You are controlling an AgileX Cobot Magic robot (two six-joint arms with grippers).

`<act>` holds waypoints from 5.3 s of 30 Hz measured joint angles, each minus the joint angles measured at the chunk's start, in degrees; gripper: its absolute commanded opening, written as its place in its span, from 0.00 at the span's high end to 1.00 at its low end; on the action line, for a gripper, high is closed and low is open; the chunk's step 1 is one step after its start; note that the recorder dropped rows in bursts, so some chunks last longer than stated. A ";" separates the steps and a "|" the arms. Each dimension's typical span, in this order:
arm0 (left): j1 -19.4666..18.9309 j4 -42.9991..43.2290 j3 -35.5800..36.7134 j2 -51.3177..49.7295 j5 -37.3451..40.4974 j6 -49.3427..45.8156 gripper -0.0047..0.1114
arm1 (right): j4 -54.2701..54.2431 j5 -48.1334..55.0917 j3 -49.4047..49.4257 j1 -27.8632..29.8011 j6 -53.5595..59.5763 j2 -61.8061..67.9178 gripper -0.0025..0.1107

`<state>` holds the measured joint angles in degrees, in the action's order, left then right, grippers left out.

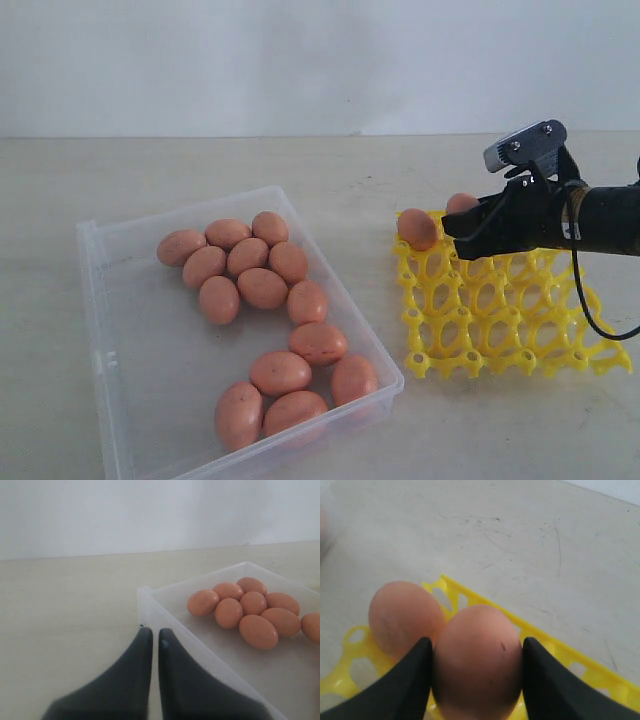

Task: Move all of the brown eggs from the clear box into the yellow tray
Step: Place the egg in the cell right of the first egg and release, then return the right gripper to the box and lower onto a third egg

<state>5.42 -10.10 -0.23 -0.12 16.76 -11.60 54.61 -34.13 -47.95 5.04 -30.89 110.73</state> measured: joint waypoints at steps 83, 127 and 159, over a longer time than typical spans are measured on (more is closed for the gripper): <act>0.00 0.00 0.00 0.00 0.00 0.00 0.92 | 23.12 43.64 -13.12 -41.81 -23.48 -14.83 0.98; 0.00 0.00 0.00 0.00 0.00 0.00 0.92 | -74.30 91.92 -34.14 -40.75 74.58 0.51 0.57; 0.00 0.00 0.00 0.00 0.00 0.00 0.92 | -61.40 82.59 -34.28 -45.61 65.17 9.83 0.58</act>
<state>5.42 -10.10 -0.23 -0.12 16.76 -11.60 -6.79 48.46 -82.23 -40.57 34.28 120.56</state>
